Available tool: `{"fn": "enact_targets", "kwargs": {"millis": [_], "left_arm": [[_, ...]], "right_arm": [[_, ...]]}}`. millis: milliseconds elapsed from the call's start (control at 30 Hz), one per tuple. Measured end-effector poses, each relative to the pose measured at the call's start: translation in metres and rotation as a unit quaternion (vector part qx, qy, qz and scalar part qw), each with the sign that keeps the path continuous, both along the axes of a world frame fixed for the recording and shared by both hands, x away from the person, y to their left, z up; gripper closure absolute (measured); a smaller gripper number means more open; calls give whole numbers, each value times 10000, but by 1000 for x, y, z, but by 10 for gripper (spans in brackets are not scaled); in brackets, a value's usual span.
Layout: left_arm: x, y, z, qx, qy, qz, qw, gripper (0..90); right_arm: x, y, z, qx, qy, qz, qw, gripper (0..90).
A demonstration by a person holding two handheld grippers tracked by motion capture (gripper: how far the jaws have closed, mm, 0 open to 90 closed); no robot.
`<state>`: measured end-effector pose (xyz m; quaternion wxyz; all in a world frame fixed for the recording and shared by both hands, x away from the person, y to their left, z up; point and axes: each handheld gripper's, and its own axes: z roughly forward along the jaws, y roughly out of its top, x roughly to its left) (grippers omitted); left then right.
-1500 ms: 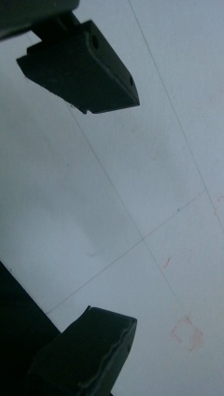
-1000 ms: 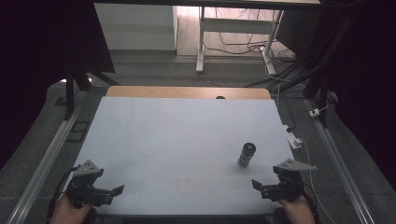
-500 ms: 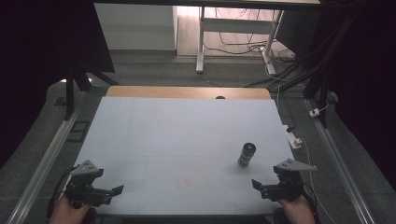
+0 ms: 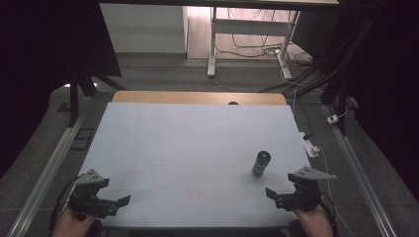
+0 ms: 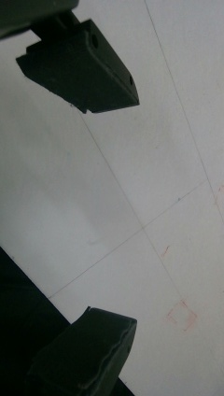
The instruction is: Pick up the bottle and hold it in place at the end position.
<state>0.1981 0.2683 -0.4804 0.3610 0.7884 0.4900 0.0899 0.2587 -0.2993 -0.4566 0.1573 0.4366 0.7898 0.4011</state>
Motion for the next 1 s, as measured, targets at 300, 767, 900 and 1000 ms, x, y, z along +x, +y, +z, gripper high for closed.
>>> {"fn": "enact_targets", "kwargs": {"millis": [300,767,900,1000], "left_arm": [[0,0,0,-18,-1,9,10000,11],[0,1,0,-43,5,25,10000,10],[0,1,0,-50,5,28,10000,10],[0,1,0,-55,8,29,10000,10]], "right_arm": [[6,5,0,15,-10,83,10000,0],[20,13,-4,60,-79,197,9998,0],[25,15,-6,91,12,195,9998,0],[30,17,-7,37,80,194,9998,0]]}}
